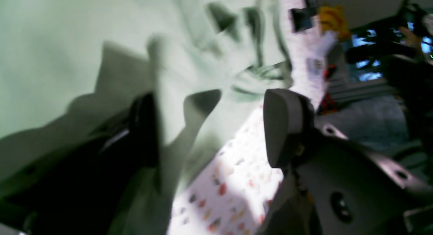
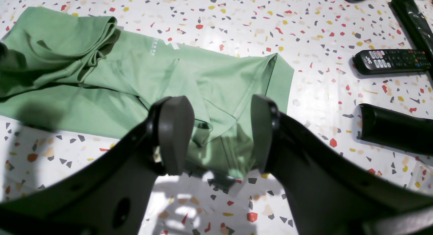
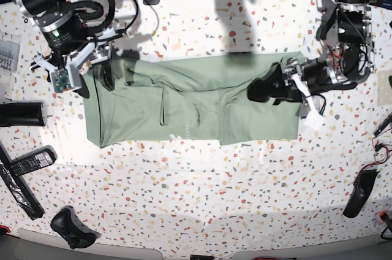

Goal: Fold the T-shirt properly

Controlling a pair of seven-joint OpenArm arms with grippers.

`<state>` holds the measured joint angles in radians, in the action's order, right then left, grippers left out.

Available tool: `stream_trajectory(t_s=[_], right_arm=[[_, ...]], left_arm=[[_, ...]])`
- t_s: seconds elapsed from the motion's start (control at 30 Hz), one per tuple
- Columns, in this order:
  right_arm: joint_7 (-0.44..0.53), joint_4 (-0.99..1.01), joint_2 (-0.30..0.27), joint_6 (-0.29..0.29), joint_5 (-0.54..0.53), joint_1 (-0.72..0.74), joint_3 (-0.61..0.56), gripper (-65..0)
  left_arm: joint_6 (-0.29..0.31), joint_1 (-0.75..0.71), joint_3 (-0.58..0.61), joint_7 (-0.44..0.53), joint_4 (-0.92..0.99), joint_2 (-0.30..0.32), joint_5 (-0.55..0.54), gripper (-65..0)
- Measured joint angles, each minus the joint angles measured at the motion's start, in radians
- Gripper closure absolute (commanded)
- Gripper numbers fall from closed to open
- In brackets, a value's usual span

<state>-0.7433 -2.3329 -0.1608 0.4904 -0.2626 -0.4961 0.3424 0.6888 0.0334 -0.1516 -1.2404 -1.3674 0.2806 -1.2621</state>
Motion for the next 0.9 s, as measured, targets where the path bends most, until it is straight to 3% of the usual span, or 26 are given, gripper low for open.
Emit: stream_trajectory(t_s=[0.1, 0.27, 0.4, 0.67, 0.83, 0.9], right_arm=[[0.001, 0.0, 0.0, 0.0, 0.0, 0.0, 0.0, -29.1], [0.002, 0.0, 0.0, 0.0, 0.0, 0.0, 0.0, -29.0], [0.001, 0.0, 0.0, 0.0, 0.0, 0.0, 0.0, -29.1], [-0.018, 0.0, 0.001, 0.0, 0.001, 0.086, 0.0, -29.1], [-0.089, 0.079, 0.006, -0.002, 0.004, 0.216, 0.001, -29.6], [-0.099, 0.156, 0.006, -0.002, 0.004, 0.266, 0.001, -35.6]], left_arm=[[0.001, -0.003, 0.0, -0.039, -0.011, -0.005, -0.024, -40.8], [0.0, -0.078, 0.0, -0.042, -0.011, -0.063, 0.05, -40.8], [0.001, -0.134, 0.0, -0.048, -0.011, -0.073, 0.062, -40.8], [0.001, -0.183, 0.0, -0.049, -0.011, -0.073, -0.132, -40.8], [0.002, -0.174, 0.0, -0.051, -0.012, -0.073, -0.133, -40.8], [0.002, -0.174, 0.0, -0.051, -0.012, -0.073, -0.129, -40.8]])
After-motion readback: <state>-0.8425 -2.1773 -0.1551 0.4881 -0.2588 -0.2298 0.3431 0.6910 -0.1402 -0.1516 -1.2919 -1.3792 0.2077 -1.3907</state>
